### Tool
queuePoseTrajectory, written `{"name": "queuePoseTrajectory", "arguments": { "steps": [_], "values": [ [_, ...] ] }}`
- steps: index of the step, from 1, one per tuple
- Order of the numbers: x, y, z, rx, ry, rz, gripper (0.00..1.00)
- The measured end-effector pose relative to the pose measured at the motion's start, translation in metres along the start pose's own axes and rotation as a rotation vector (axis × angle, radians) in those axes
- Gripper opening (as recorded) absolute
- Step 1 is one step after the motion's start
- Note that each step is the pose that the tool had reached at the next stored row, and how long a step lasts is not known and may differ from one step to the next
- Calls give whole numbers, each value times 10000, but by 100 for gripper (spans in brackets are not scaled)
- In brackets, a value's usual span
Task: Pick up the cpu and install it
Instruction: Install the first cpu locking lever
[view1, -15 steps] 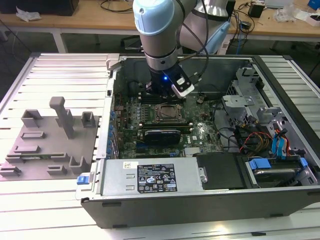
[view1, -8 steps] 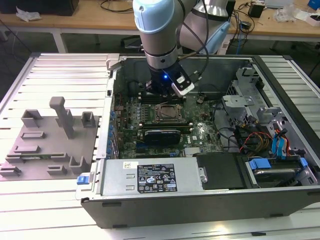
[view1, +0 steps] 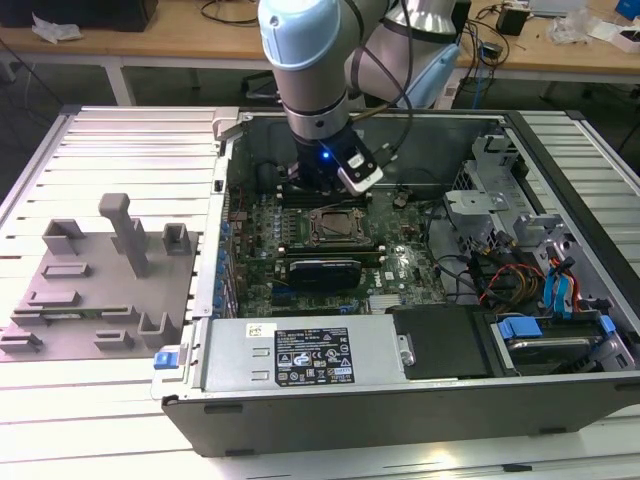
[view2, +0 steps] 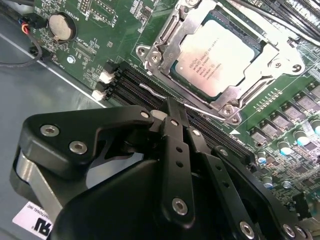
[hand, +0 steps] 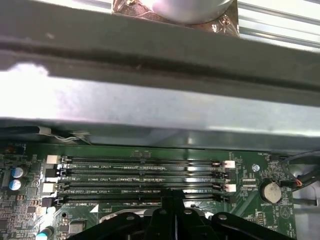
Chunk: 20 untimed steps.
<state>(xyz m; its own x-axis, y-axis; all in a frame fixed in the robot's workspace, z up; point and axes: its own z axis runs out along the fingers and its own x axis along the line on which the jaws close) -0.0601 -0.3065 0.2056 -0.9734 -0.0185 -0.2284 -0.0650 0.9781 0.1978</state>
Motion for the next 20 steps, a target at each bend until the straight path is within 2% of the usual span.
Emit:
{"name": "queuePoseTrajectory", "arguments": {
  "steps": [10,20],
  "values": [
    [21,-13,62,3,-66,-13,11],
    [25,-25,79,2,-78,-14,11]
  ]
}}
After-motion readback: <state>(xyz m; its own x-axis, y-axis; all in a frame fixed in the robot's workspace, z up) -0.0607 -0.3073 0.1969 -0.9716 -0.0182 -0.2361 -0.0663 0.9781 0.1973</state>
